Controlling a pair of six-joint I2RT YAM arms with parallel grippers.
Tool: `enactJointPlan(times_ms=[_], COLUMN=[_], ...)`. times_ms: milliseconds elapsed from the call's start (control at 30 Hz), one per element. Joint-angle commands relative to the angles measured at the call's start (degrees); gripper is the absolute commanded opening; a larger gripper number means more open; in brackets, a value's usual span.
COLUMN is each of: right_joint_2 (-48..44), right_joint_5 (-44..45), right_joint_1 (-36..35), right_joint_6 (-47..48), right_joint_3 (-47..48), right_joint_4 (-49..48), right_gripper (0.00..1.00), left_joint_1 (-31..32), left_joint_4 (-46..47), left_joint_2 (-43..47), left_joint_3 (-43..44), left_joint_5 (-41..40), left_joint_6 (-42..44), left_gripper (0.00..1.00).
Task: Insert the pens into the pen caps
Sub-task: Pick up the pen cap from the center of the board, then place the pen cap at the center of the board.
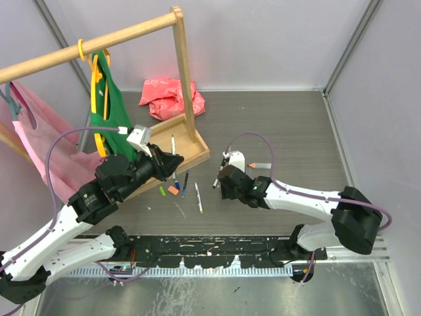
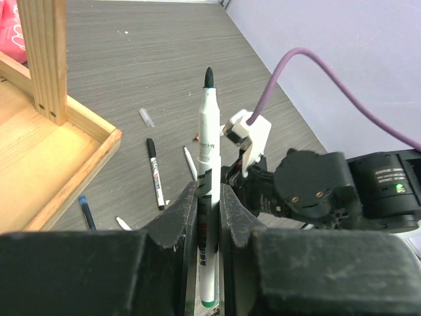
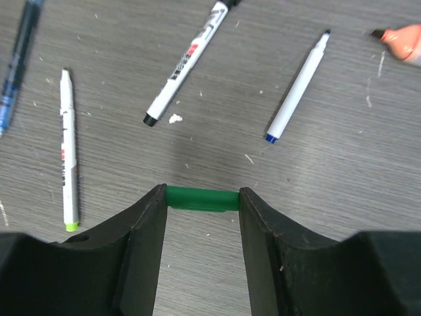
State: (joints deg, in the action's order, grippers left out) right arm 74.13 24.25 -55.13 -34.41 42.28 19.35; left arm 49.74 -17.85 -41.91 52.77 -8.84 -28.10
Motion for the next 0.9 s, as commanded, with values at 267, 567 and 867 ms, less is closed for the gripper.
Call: enactJointPlan(times_ms=[267, 567, 867], right_joint_2=[10.40, 12.86, 8.43], right_joint_5=[3.74, 2.10, 5.97], right_joint_1=[-2.10, -2.39, -2.38], right_joint_6=[-3.57, -4.95, -0.91], right_joint_3=[0.58, -0.45, 1.65], right_joint_4=[-4.25, -6.08, -2.02], right_gripper=[0.51, 0.63, 0.69], left_joint_1=[-0.20, -0.19, -0.25], left_joint_4=[0.63, -0.06, -1.35], left_joint_2=[1.70, 1.81, 1.56], left_joint_3=[0.50, 0.51, 0.62], left_joint_5=[-2.21, -3.17, -4.81], left_joint_6=[-0.38, -0.42, -0.72], left_gripper=[0.00, 0.00, 0.00])
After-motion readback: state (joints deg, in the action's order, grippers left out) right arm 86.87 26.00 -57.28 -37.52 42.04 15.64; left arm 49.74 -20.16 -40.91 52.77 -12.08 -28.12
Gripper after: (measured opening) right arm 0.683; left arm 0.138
